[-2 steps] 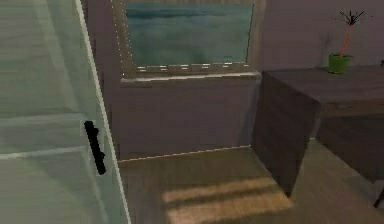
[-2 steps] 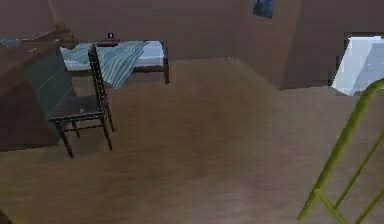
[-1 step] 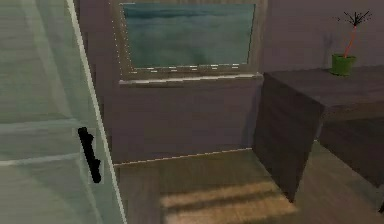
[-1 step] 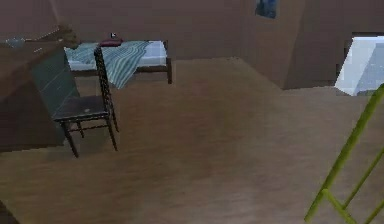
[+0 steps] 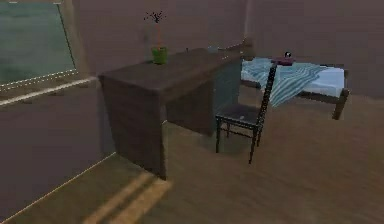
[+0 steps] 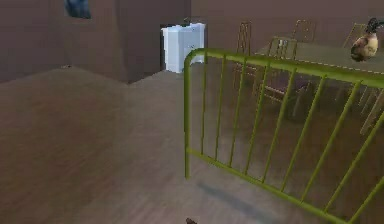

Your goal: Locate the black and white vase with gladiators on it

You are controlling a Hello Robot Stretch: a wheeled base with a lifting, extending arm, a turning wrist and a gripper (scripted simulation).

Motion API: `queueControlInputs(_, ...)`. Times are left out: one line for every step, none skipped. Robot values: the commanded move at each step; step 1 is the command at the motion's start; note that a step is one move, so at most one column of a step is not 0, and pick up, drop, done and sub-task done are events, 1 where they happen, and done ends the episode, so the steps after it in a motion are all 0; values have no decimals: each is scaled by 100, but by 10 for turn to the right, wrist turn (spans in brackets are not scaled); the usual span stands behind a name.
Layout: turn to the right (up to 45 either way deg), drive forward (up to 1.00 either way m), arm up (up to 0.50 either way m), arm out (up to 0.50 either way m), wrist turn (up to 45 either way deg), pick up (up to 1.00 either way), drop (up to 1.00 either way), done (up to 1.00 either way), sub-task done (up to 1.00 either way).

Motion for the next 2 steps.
queueControlInputs(390,0,0,0,0,0,0,0,0)
queueControlInputs(0,65,0,0,0,0,0,0,0)
